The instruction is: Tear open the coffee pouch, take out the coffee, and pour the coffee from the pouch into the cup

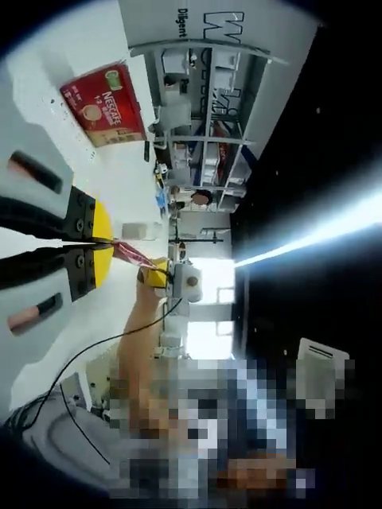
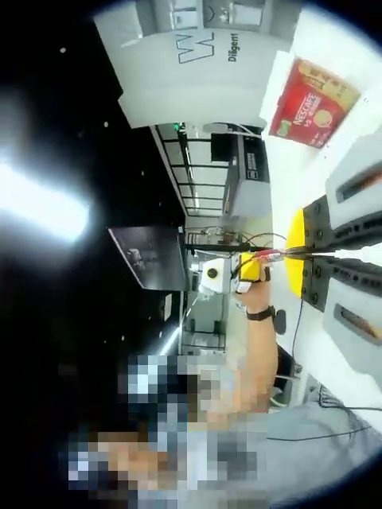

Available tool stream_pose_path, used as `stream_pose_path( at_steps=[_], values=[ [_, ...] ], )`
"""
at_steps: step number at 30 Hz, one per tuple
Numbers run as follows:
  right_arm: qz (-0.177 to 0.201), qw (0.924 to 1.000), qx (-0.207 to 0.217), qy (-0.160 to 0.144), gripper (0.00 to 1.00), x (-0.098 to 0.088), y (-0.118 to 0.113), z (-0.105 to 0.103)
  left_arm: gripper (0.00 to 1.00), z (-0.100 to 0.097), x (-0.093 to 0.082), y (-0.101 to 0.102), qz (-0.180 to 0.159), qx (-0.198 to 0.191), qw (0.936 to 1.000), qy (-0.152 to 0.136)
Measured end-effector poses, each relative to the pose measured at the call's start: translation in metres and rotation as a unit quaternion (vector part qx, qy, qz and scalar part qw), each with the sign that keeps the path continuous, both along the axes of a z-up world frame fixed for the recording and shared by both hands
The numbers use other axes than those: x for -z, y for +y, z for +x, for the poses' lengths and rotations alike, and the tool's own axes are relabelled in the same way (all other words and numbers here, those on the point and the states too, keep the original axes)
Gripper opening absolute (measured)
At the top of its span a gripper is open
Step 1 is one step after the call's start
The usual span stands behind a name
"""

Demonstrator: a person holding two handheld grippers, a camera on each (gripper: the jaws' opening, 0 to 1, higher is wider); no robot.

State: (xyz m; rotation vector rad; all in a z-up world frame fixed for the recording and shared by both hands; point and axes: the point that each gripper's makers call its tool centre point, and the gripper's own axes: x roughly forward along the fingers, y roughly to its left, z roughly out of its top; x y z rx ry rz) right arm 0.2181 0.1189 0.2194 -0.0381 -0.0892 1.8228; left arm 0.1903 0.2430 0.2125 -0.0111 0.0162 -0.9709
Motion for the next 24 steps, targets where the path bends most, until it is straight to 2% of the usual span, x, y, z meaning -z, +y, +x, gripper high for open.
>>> stream_pose_path(
  at_steps=[9, 14, 18, 21, 24],
  values=[
    [0.005, 1.0, -0.006, -0.004, 0.01, 0.005, -0.021, -0.059, 0.03, -0.059, 0.009, -0.02, 0.006, -0.007, 1.0, 0.002],
    [0.008, 0.9999, -0.007, -0.005, 0.02, 0.021, -0.034, -0.087, 0.03, -0.094, 0.021, -0.037, 0.024, -0.007, 0.9997, 0.004],
    [0.021, 0.9997, -0.012, 0.001, 0.02, 0.03, -0.044, -0.109, 0.03, -0.117, 0.027, -0.047, 0.025, -0.006, 0.9997, -0.002],
    [0.022, 0.9997, -0.014, 0.0, 0.02, 0.038, -0.049, -0.121, 0.03, -0.128, 0.034, -0.053, 0.027, -0.008, 0.9996, -0.002],
    [0.019, 0.9996, -0.02, 0.001, 0.02, 0.048, -0.053, -0.125, 0.03, -0.124, 0.043, -0.047, 0.031, -0.017, 0.9994, 0.003]
  ],
)
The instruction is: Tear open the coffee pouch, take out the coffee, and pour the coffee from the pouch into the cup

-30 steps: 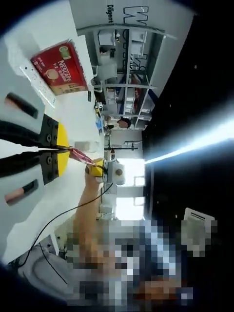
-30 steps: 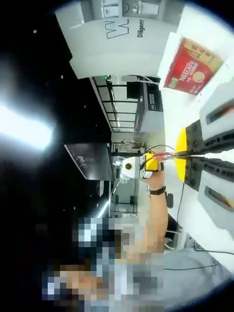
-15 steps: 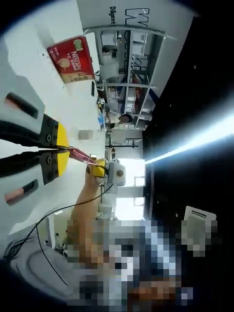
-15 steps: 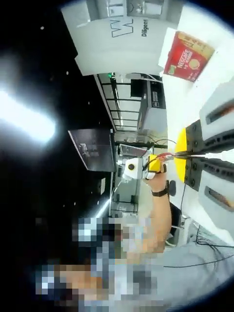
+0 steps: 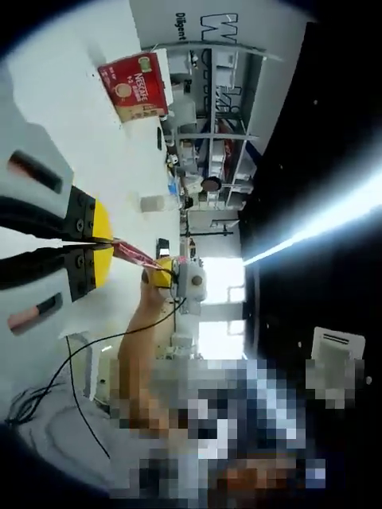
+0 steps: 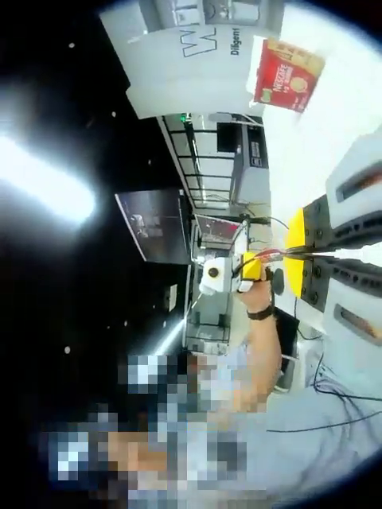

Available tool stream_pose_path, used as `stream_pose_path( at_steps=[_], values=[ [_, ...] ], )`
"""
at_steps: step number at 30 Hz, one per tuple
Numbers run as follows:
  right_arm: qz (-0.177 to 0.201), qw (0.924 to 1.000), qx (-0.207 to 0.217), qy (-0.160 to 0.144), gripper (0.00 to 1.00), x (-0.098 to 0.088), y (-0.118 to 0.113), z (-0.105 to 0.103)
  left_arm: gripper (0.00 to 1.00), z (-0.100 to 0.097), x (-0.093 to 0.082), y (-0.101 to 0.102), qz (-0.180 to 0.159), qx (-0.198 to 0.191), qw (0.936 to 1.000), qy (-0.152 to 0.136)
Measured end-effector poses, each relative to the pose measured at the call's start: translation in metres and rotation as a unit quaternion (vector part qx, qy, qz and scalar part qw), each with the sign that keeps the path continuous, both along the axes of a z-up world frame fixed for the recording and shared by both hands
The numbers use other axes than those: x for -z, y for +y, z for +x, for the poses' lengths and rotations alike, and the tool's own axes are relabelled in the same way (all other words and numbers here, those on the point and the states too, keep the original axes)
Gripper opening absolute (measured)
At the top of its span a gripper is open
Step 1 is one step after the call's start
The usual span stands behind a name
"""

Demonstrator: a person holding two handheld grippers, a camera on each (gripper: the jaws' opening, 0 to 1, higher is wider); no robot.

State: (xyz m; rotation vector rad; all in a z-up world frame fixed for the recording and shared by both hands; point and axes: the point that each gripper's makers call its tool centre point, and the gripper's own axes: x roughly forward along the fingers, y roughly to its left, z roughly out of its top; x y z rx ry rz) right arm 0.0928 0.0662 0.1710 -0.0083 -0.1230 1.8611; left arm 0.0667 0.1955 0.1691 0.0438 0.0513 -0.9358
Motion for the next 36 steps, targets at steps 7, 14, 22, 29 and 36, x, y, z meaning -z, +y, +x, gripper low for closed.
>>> stream_pose_path(
  at_steps=[7, 14, 22, 29, 36],
  values=[
    [-0.013, 0.9998, 0.009, 0.015, 0.03, 0.031, 0.0, 0.003, 0.04, 0.006, 0.026, -0.001, 0.011, -0.035, 0.9993, -0.006],
    [-0.009, 0.9993, 0.034, -0.014, 0.25, 0.04, 0.01, 0.015, 0.25, 0.031, 0.023, 0.019, 0.012, -0.099, 0.9942, -0.039],
    [-0.004, 0.9986, 0.052, -0.009, 0.28, 0.047, 0.014, 0.027, 0.49, 0.03, 0.013, 0.031, 0.017, -0.148, 0.988, -0.042],
    [-0.007, 0.9979, 0.062, -0.017, 0.31, 0.062, 0.018, 0.026, 0.51, -0.051, -0.056, -0.019, 0.095, -0.165, 0.9728, -0.132],
    [-0.033, 0.9982, 0.048, -0.015, 0.31, 0.066, 0.014, 0.017, 0.47, -0.121, -0.109, -0.025, 0.094, -0.157, 0.9784, -0.097]
  ],
)
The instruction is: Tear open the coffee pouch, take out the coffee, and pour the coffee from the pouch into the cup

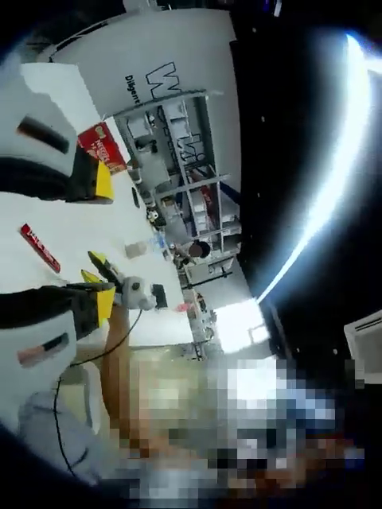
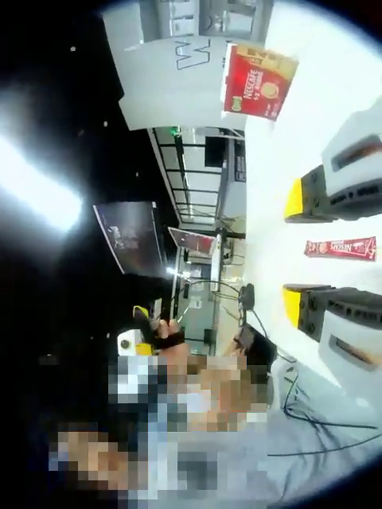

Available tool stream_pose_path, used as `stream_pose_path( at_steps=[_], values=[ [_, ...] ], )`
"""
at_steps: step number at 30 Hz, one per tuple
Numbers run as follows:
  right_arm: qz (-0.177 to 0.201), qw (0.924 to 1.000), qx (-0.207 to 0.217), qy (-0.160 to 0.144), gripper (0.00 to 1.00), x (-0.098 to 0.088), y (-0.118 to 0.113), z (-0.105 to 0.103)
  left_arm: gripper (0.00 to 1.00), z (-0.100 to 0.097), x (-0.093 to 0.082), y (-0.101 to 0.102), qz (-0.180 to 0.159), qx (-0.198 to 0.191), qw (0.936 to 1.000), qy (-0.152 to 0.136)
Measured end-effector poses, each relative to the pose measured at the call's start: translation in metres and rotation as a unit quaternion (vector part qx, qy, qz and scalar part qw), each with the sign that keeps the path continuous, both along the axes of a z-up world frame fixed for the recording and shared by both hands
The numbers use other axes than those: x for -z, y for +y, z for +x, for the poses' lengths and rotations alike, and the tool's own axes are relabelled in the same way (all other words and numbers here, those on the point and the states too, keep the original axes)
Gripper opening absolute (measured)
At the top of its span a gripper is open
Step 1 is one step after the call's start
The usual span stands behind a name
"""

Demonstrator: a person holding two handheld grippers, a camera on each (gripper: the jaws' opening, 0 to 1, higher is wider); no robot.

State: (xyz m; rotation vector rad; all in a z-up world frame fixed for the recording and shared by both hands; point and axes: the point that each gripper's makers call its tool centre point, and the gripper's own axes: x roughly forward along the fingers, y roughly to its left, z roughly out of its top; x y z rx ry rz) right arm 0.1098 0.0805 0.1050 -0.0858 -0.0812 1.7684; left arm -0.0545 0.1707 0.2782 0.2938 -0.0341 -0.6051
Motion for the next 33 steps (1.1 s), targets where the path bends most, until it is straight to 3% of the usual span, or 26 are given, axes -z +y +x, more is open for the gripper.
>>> stream_pose_path(
  at_steps=[3, 4, 10, 12, 16, 19, 24, 27, 29, 32, 33],
  values=[
    [-0.014, 0.9999, 0.004, 0.001, 0.31, -0.004, -0.003, 0.003, 0.52, -0.015, -0.01, 0.007, -0.005, -0.001, 0.9999, 0.014],
    [-0.016, 0.9998, 0.006, 0.003, 0.31, -0.006, -0.005, 0.001, 0.51, -0.021, -0.008, 0.011, -0.014, -0.011, 0.9992, 0.036],
    [-0.005, 1.0, 0.007, 0.003, 0.29, -0.014, -0.01, -0.008, 0.49, -0.079, 0.007, 0.018, -0.005, -0.042, 0.999, 0.013],
    [-0.005, 1.0, 0.006, 0.0, 0.29, -0.012, -0.005, -0.009, 0.49, -0.113, 0.01, 0.029, 0.002, -0.058, 0.9982, 0.01],
    [0.003, 1.0, -0.005, -0.002, 0.28, -0.015, 0.008, -0.012, 0.48, -0.171, -0.014, 0.058, -0.009, -0.091, 0.9958, 0.008],
    [0.012, 0.9998, -0.014, -0.004, 0.28, -0.028, 0.017, -0.016, 0.45, -0.199, -0.045, 0.077, -0.012, -0.109, 0.994, 0.002],
    [0.04, 0.998, -0.037, -0.034, 0.28, -0.067, 0.029, -0.049, 0.46, -0.219, -0.105, 0.102, -0.012, -0.123, 0.9918, -0.031],
    [0.041, 0.9968, -0.044, -0.053, 0.28, -0.08, 0.029, -0.066, 0.47, -0.222, -0.128, 0.108, -0.011, -0.122, 0.9913, -0.047],
    [0.041, 0.9962, -0.047, -0.061, 0.28, -0.086, 0.026, -0.074, 0.47, -0.222, -0.123, 0.105, -0.003, -0.101, 0.9946, -0.025],
    [0.042, 0.9961, -0.046, -0.063, 0.27, -0.087, 0.019, -0.075, 0.44, -0.204, -0.084, 0.096, -0.017, -0.055, 0.9978, 0.031],
    [0.04, 0.9966, -0.043, -0.057, 0.27, -0.086, 0.016, -0.074, 0.45, -0.18, -0.054, 0.096, -0.017, -0.055, 0.997, 0.052]
  ],
)
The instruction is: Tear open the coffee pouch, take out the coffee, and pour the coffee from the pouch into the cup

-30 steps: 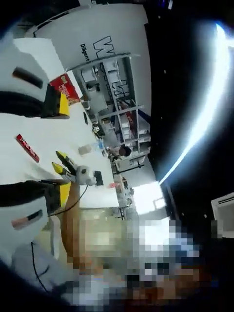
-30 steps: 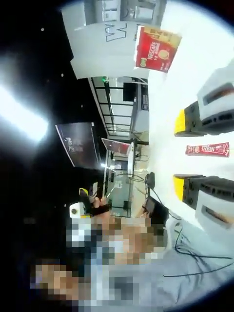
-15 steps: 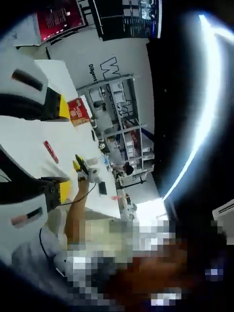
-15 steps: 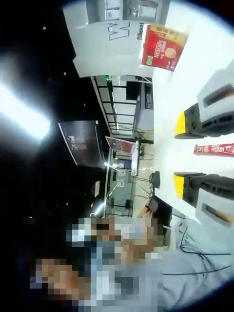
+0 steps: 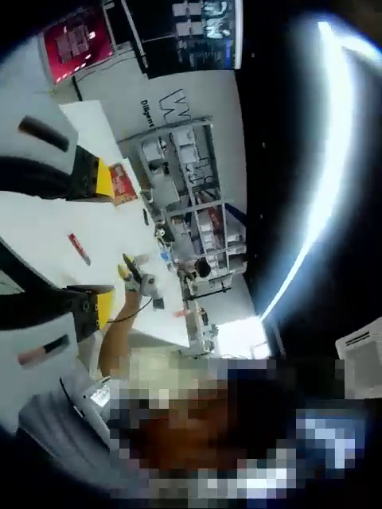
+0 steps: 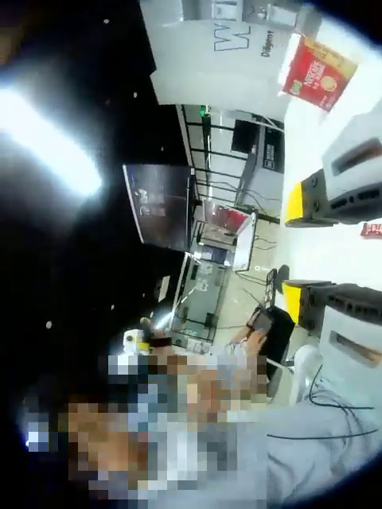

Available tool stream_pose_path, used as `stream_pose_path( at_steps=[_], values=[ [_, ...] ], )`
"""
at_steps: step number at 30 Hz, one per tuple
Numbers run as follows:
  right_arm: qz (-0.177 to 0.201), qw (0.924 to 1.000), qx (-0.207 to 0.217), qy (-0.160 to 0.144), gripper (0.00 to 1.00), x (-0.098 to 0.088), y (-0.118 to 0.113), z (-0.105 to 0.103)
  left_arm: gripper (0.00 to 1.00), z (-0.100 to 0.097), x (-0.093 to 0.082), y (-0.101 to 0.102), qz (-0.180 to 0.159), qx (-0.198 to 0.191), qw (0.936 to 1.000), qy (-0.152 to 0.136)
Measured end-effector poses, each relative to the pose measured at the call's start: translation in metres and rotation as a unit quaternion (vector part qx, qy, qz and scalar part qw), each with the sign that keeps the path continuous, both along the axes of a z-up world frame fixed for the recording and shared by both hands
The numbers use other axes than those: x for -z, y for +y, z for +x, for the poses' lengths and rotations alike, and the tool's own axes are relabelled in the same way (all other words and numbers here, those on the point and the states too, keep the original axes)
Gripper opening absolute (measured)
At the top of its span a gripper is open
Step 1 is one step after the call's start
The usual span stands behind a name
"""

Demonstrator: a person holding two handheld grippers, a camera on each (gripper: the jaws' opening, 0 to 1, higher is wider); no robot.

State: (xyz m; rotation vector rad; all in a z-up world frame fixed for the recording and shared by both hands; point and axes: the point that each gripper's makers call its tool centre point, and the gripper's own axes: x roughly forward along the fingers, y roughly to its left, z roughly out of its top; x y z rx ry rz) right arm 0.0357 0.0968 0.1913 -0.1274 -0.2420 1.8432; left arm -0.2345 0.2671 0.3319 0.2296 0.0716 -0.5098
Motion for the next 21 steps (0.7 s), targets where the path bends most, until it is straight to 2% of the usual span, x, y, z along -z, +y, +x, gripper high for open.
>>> stream_pose_path(
  at_steps=[2, 4, 6, 7, 9, 12, 13, 17, 18, 19, 21],
  values=[
    [-0.007, 0.9999, 0.005, 0.011, 0.27, 0.003, -0.006, 0.002, 0.46, 0.022, 0.028, -0.001, 0.002, 0.003, 0.9999, 0.015],
    [-0.016, 0.9995, 0.017, 0.02, 0.27, 0.008, -0.012, 0.008, 0.5, 0.045, 0.055, -0.007, -0.018, 0.011, 0.9993, 0.03],
    [-0.028, 0.9988, 0.03, 0.026, 0.27, 0.014, -0.019, 0.012, 0.56, 0.071, 0.08, -0.013, -0.027, 0.01, 0.9992, 0.029],
    [-0.031, 0.9984, 0.039, 0.026, 0.27, 0.018, -0.022, 0.015, 0.56, 0.082, 0.087, -0.018, -0.031, 0.014, 0.9993, 0.018],
    [-0.046, 0.9968, 0.059, 0.028, 0.29, 0.029, -0.028, 0.024, 0.57, 0.102, 0.1, -0.028, -0.044, 0.029, 0.9985, 0.013],
    [-0.06, 0.9945, 0.08, 0.033, 0.3, 0.045, -0.035, 0.035, 0.59, 0.132, 0.105, -0.044, -0.057, 0.058, 0.9964, -0.024],
    [-0.064, 0.9938, 0.084, 0.037, 0.3, 0.051, -0.037, 0.038, 0.59, 0.143, 0.109, -0.048, -0.059, 0.065, 0.9958, -0.028],
    [-0.069, 0.9914, 0.1, 0.049, 0.31, 0.07, -0.044, 0.043, 0.62, 0.192, 0.15, -0.061, -0.023, 0.076, 0.9969, -0.004],
    [-0.066, 0.9907, 0.107, 0.053, 0.31, 0.075, -0.046, 0.044, 0.63, 0.202, 0.158, -0.066, -0.008, 0.084, 0.9963, -0.014],
    [-0.06, 0.9901, 0.113, 0.057, 0.31, 0.081, -0.048, 0.043, 0.64, 0.214, 0.172, -0.07, -0.001, 0.086, 0.9962, -0.007],
    [-0.058, 0.9897, 0.114, 0.065, 0.31, 0.091, -0.051, 0.041, 0.64, 0.227, 0.19, -0.077, 0.004, 0.101, 0.9949, -0.002]
  ],
)
